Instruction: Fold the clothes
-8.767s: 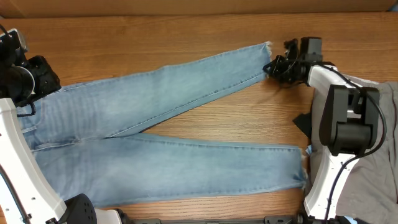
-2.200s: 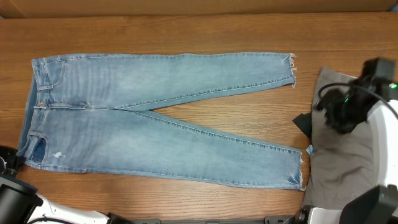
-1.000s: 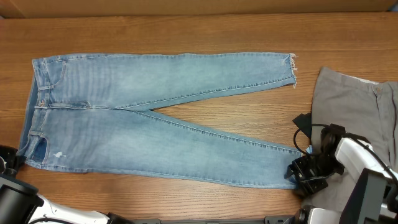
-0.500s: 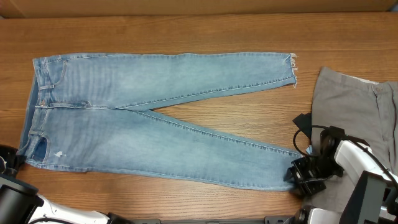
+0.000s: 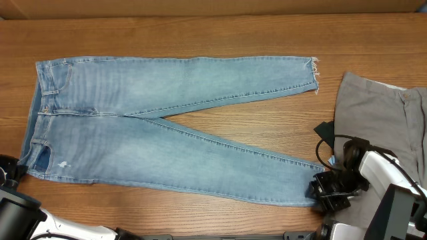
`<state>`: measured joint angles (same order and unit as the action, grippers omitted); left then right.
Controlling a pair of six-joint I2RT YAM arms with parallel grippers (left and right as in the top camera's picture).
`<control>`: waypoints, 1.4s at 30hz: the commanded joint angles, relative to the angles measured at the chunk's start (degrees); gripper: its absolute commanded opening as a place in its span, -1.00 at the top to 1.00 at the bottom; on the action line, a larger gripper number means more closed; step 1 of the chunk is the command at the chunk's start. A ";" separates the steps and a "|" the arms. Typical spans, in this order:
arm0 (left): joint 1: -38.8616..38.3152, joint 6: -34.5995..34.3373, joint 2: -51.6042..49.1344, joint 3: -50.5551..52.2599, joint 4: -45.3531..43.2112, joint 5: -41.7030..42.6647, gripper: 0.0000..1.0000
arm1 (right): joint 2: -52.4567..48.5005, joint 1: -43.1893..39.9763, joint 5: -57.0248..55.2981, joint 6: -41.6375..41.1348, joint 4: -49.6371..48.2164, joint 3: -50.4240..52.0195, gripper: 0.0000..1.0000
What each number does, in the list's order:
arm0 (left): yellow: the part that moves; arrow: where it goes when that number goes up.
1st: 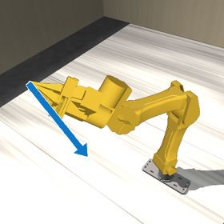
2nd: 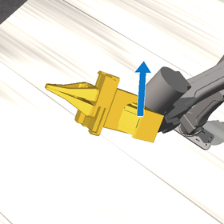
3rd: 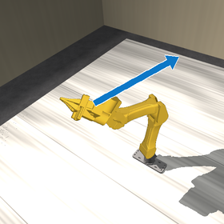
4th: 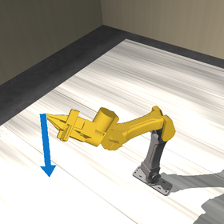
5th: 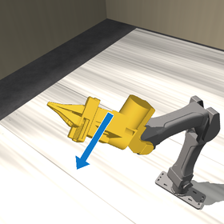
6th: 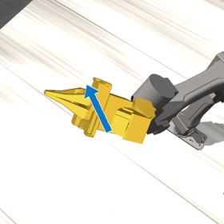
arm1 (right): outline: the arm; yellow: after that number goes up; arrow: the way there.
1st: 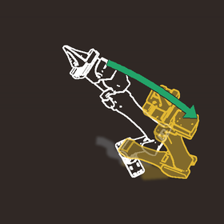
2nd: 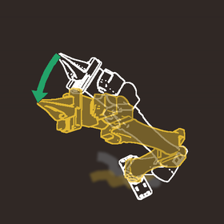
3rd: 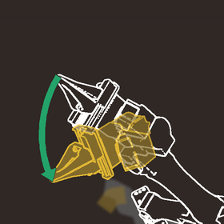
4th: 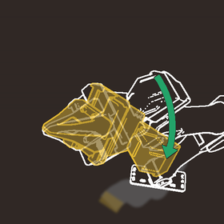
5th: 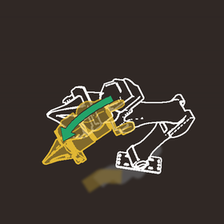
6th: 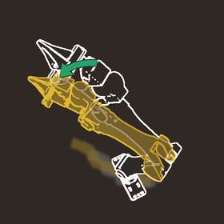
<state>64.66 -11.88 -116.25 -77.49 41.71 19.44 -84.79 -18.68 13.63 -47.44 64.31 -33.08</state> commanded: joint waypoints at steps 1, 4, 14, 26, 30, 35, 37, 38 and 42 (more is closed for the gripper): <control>0.35 -0.55 1.64 0.39 -0.07 1.40 0.92 | 0.63 -0.31 -3.37 -2.08 -0.37 1.20 0.41; 0.35 -0.55 1.64 0.39 -0.28 1.42 0.91 | 3.21 -0.31 -3.45 0.09 -1.90 1.18 0.42; 0.35 -0.55 1.64 0.39 -0.42 1.57 0.90 | 14.60 -0.31 -2.05 2.73 -0.42 0.66 0.92; 0.35 -0.55 1.64 0.39 -0.39 1.60 0.88 | 14.60 -0.31 -3.34 -3.65 2.45 3.93 0.53; 0.35 -0.55 1.64 0.39 -0.44 1.60 0.87 | 14.60 -0.31 -3.32 -4.07 1.07 5.40 0.46; 0.35 -0.55 1.64 0.39 -0.42 1.62 0.86 | 14.60 -0.31 -2.40 -3.61 -2.62 5.70 0.19; 0.35 -0.55 1.64 0.39 -0.39 1.62 0.86 | 14.60 -0.31 -2.69 -3.58 -3.65 5.70 0.19; 0.35 -0.55 1.64 0.39 -0.42 1.62 0.86 | 14.60 -0.31 -2.82 -3.58 -4.24 5.70 0.19; 0.35 -0.55 1.64 0.39 -0.15 1.62 0.86 | 14.60 -0.31 0.37 -1.77 -5.75 5.68 0.48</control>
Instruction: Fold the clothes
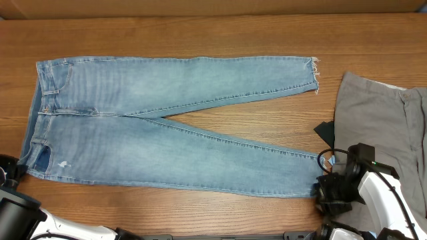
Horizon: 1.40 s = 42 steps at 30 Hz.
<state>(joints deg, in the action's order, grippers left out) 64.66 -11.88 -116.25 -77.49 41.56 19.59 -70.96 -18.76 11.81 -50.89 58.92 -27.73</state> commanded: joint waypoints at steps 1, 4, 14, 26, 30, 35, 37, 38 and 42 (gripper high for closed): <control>0.35 -0.55 1.64 0.39 0.00 1.46 0.85 | 0.76 -0.22 2.12 1.81 -0.37 0.28 0.44; 0.35 -0.55 1.64 0.39 -0.04 1.46 0.84 | 0.76 -0.22 3.58 4.90 -3.13 -0.11 0.24; 0.35 -0.52 1.64 0.39 0.02 1.46 0.82 | 0.72 -0.24 7.45 9.14 -8.15 -0.09 0.21; 0.35 -0.52 1.64 0.39 0.15 1.46 0.79 | 0.66 -0.22 0.63 3.98 -3.50 0.02 0.24; 0.35 -0.52 1.64 0.39 0.15 1.46 0.78 | 0.66 -0.22 0.63 4.02 -4.59 0.02 0.16; 0.35 -0.52 1.64 0.39 0.15 1.44 0.75 | 0.66 -0.22 0.63 4.26 -4.20 0.02 0.44; 0.35 -0.52 1.64 0.39 0.15 1.44 0.74 | 0.66 -0.22 0.63 4.46 -4.20 0.02 0.57; 0.35 -0.52 1.64 0.39 0.15 1.44 0.74 | 0.66 -0.22 0.63 4.48 -4.22 0.02 0.63; 0.35 -0.52 1.64 0.39 0.15 1.51 0.75 | 0.68 -0.22 0.68 6.40 -3.98 -0.57 0.92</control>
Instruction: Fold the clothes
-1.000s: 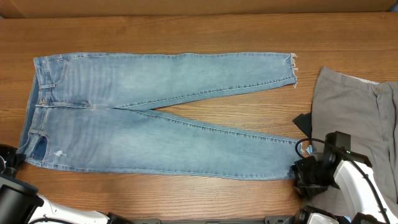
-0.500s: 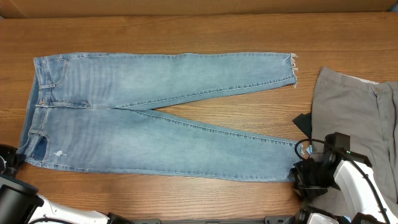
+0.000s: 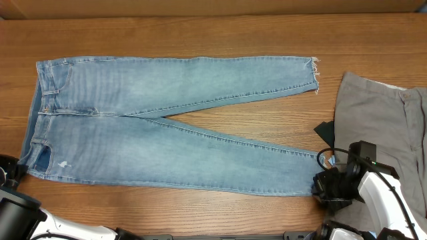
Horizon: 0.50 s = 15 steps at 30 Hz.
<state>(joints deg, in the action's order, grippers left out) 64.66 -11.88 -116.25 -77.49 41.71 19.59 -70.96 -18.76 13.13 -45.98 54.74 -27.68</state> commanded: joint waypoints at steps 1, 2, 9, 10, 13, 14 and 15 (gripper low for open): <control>0.35 -0.52 1.64 0.39 0.02 1.53 0.76 | 0.68 -0.22 -0.63 1.46 0.66 -1.01 0.92; 0.35 -0.50 1.64 0.39 0.22 1.99 0.80 | 0.68 -0.22 -0.63 1.79 1.70 -2.29 0.92; 0.94 -1.03 3.65 0.37 2.73 3.89 0.92 | 0.98 -0.22 -0.46 6.27 11.45 -14.32 0.92; 1.22 -1.22 4.74 0.39 3.10 4.33 0.92 | 0.98 -0.22 -0.44 7.32 13.81 -17.29 0.92; 2.64 -3.17 13.09 0.37 5.05 4.39 0.92 | 0.98 -0.22 -0.72 11.69 21.24 -28.09 0.92; 2.84 -3.19 15.37 0.37 5.40 4.39 0.92 | 0.98 -0.22 -1.09 12.26 22.64 -30.14 0.92; 2.93 -3.56 17.90 0.37 5.70 3.87 0.92 | 1.01 -0.22 -1.64 13.68 25.40 -34.29 0.92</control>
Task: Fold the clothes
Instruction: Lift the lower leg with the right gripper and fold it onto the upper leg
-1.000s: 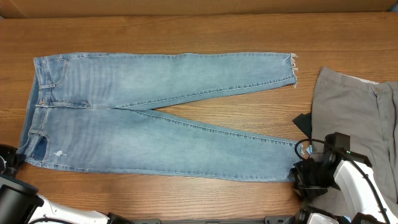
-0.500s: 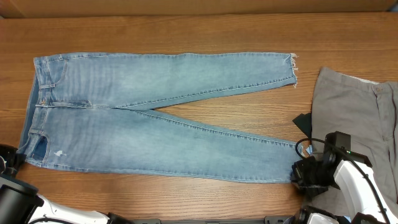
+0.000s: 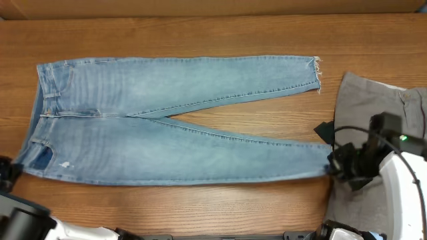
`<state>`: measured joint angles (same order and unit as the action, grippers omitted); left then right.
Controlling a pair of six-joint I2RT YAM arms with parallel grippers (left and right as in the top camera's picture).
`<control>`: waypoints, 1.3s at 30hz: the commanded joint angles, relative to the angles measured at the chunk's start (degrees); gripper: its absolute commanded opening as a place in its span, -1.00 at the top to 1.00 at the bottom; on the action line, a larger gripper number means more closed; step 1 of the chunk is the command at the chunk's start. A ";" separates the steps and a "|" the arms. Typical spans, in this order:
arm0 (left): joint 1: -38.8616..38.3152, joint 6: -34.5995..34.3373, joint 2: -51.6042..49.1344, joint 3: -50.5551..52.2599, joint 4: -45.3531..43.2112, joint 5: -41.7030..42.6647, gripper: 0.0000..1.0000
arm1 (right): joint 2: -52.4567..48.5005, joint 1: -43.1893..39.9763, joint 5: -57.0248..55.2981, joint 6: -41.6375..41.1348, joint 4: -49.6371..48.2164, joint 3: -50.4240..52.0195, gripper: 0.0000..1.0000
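Note:
Light blue jeans (image 3: pixel 133 127) lie flat on the wooden table, waist to the left, both legs running right. The upper leg ends in a frayed hem (image 3: pixel 315 72). The lower leg's hem (image 3: pixel 323 160) sits at my right gripper (image 3: pixel 333 163), which appears shut on it; the fingers are hard to make out against the dark wrist. My left gripper (image 3: pixel 5 171) shows only as a dark edge at the bottom left, beside the lower waist corner. Its jaws are out of sight.
A grey garment (image 3: pixel 373 107) lies at the right edge, partly under my right arm. A small black piece (image 3: pixel 325 131) lies at its left border. A cardboard wall (image 3: pixel 213 7) runs along the table's far side.
My right gripper has moved up and right with the lower leg's hem. That leg now lies straighter and closer to the upper leg. The waist shifted slightly.
My right gripper was at the lower leg's hem near the front edge, with the leg slanting down to the right. It stayed there over the following two moments, the hem shifting slightly. Now the hem is farther back and right, and the gap between the legs is narrower.

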<state>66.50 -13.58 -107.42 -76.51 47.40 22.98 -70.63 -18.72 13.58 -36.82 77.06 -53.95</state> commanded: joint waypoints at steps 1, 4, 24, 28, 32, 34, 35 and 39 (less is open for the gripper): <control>1.11 -2.38 11.56 -0.61 0.42 -0.48 0.92 | 0.68 -0.26 -2.60 5.31 4.76 -10.69 0.92; 1.09 -3.39 18.10 -0.61 2.21 -4.35 0.92 | 0.66 -0.26 -4.20 7.82 9.49 -19.91 0.92; -6.84 -6.12 28.48 -0.59 4.96 -14.84 0.89 | -14.82 -0.09 1.49 9.14 -1.07 -43.23 0.92; -9.92 -5.73 25.79 -0.59 2.34 -16.26 0.88 | -22.27 1.27 4.55 8.70 -10.05 -43.23 0.92; -11.85 -5.75 23.69 -0.59 -1.29 -15.85 0.85 | -27.17 3.32 4.57 6.62 -16.44 -43.19 0.92; -13.51 -5.77 22.32 -0.59 -3.50 -15.41 0.83 | -30.14 4.83 4.57 6.12 -20.15 -43.19 0.92; -14.47 -5.79 21.53 -0.59 -4.42 -15.43 0.82 | -31.71 5.70 4.57 5.95 -22.51 -43.19 0.92; -18.75 -5.77 17.70 -0.59 -7.06 -15.52 0.75 | -35.50 8.35 4.52 5.05 -29.07 -43.19 0.93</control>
<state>50.54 -19.20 -86.63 -76.36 42.44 9.91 -104.05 -11.68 20.27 -30.61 50.61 -95.70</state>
